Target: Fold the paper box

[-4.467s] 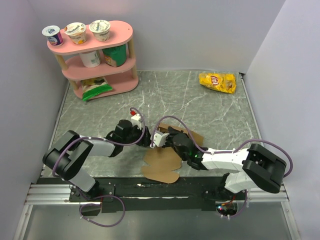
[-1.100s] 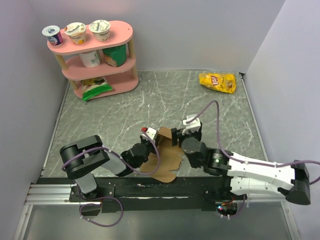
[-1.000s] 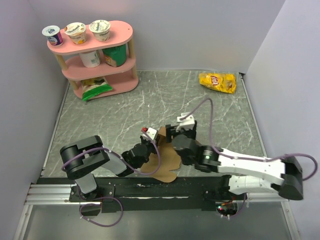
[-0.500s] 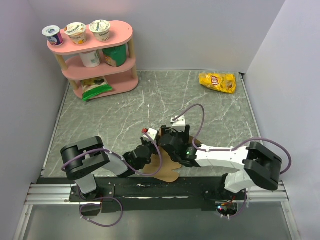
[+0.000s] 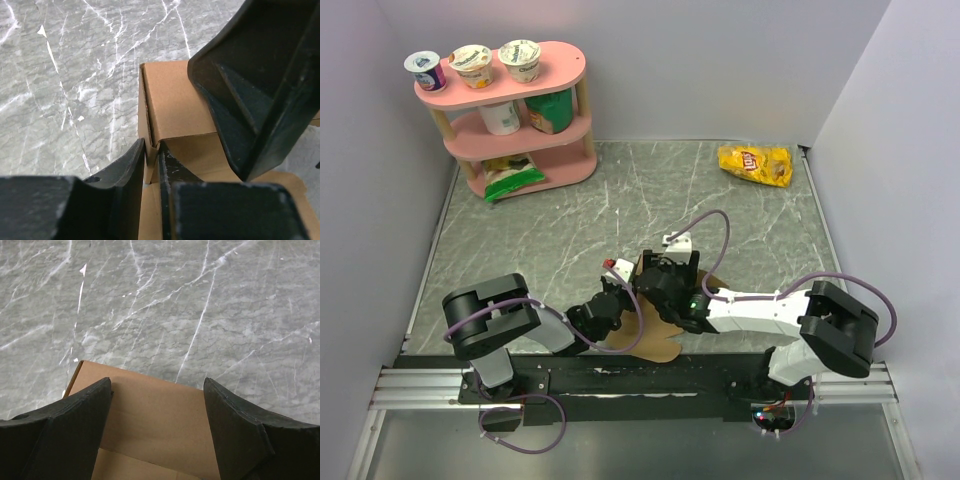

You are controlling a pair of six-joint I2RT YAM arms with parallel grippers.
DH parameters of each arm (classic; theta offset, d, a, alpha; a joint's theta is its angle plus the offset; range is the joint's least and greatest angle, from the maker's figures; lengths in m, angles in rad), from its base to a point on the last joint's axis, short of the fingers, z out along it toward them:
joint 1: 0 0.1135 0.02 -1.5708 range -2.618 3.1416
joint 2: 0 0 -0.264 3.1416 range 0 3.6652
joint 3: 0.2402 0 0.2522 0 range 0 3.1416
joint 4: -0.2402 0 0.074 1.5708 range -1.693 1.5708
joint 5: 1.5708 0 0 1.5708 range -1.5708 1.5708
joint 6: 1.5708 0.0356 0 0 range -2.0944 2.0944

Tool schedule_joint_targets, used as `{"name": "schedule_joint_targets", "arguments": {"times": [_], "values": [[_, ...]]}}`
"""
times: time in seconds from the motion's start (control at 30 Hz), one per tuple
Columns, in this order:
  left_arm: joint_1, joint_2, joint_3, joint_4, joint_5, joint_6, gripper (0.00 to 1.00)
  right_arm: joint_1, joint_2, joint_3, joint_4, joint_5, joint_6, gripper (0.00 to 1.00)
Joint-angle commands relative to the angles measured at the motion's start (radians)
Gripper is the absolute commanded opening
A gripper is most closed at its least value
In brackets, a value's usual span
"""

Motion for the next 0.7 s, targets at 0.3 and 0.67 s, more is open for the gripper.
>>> {"name": "schedule_joint_targets", "arguments": {"times": [0.3, 0.67], "values": [[-0.01, 0.098, 0.037, 0.009, -0.081, -0.036, 0.04, -0.039, -0.001, -0.035, -0.067, -0.112, 0.063, 0.81], [-0.007, 0.007, 0.009, -0.094, 0.042, -0.028, 0.01, -0.18, -0.223, -0.11, 0.084, -0.497, -0.266, 0.92]]}}
